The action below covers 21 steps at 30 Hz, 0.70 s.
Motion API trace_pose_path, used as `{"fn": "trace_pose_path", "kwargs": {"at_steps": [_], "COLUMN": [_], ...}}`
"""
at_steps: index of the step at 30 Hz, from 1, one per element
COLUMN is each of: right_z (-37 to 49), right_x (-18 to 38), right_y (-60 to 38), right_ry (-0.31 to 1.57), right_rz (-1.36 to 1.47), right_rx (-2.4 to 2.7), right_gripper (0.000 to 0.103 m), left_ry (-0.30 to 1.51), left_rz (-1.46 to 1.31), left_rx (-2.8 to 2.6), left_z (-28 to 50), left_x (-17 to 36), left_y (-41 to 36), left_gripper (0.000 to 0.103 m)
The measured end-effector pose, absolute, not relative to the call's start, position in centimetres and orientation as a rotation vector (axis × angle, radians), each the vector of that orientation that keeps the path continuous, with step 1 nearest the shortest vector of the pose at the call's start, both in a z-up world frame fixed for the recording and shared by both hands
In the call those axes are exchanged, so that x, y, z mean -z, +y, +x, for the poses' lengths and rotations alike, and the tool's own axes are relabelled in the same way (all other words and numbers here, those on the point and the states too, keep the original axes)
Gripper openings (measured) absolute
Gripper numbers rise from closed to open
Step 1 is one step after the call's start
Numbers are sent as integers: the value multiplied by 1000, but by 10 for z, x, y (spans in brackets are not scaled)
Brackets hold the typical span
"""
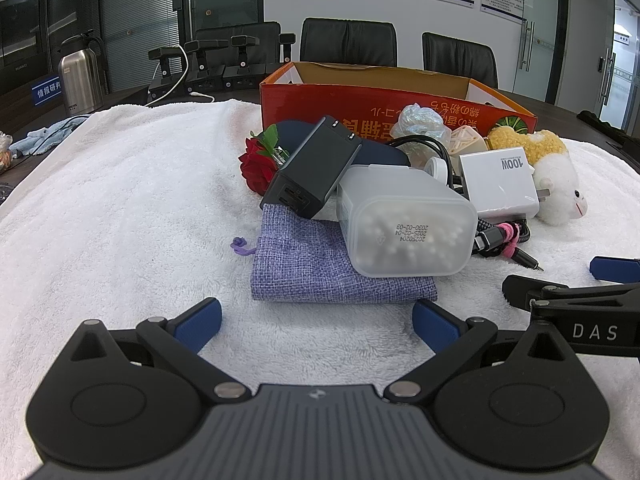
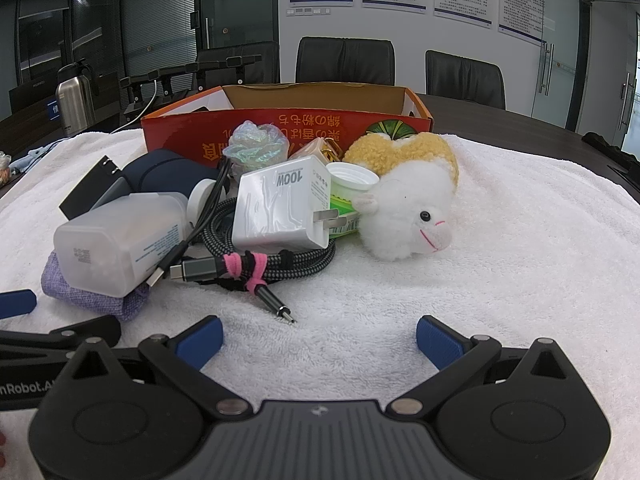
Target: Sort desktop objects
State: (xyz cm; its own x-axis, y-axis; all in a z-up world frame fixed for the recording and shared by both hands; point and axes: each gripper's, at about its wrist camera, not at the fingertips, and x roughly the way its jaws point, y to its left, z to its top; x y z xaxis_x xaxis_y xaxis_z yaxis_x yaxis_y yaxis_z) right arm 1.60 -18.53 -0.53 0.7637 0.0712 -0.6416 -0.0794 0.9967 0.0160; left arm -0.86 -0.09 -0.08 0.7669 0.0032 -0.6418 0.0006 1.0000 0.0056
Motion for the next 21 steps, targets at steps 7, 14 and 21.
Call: {"fn": "trace_pose_path", "kwargs": {"at_steps": [7,14,21], "right_z": [16,16,16], "right_x": [5,5,5], "right_y": [-185,-185,-185], "right_ry": [697,697,697], "right_rz": [-12,-12,-12], "right_rx": [-82,-82,-82], "right_gripper": [103,103,103], "left_ry": [697,697,697], "left_rz": [6,5,5], "left_rx": [-1,-1,-1], "left_z": [-10,-11,-12], "left_x": [1,1,1], "left_y": [-1,-1,-1], "left_gripper": [103,103,103]}}
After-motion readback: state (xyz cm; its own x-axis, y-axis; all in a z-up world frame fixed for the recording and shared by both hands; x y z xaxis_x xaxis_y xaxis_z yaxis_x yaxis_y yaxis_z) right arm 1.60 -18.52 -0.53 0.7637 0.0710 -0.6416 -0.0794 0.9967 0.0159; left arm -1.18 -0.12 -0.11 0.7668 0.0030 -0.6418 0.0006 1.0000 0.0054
